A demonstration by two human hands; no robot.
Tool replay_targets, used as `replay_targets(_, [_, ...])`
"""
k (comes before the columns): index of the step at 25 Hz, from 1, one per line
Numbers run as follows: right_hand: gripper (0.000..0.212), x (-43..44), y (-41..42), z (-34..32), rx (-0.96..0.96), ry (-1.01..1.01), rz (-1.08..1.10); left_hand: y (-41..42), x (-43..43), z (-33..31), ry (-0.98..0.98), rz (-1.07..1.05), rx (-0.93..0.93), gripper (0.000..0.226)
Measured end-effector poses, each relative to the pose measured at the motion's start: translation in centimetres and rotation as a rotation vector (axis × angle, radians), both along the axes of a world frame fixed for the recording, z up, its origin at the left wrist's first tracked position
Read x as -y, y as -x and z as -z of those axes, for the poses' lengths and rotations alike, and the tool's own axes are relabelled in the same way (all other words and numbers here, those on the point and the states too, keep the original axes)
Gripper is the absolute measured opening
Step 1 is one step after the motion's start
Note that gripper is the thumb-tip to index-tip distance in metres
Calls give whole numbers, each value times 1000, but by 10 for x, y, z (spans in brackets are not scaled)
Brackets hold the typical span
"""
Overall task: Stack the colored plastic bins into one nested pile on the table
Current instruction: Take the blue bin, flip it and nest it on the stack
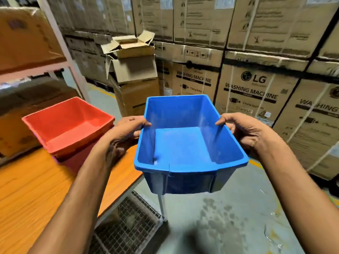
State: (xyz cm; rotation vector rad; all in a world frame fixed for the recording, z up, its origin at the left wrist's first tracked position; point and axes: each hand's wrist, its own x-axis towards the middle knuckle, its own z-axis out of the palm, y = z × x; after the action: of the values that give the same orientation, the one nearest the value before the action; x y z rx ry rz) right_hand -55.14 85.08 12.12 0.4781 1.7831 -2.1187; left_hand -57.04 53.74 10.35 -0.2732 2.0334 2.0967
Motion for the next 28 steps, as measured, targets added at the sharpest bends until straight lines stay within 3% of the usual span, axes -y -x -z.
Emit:
replay_targets(2, [17, -7, 41, -17, -23, 16, -84, 13, -5, -16, -41, -92, 18, 13])
replay_targets(8, [9, 14, 128, -61, -89, 58, -376, 18, -2, -62, -150, -309, -42, 20])
replay_targets(15, [49, 114, 171, -87, -353, 142, -751, -1, 68, -101, -24, -634, -262, 42])
replay_targets(19, [46, 202, 192, -89, -453, 176, -756, -10, 136, -111, 129, -723, -335, 41])
replay_targets(24, [63, 290, 210, -87, -586, 200, -737, -15, 202, -107, 168, -831, -414, 46])
replay_targets(28, [64, 332, 214, -82, -589, 216, -726, -12, 231, -98, 158, -886, -437, 47])
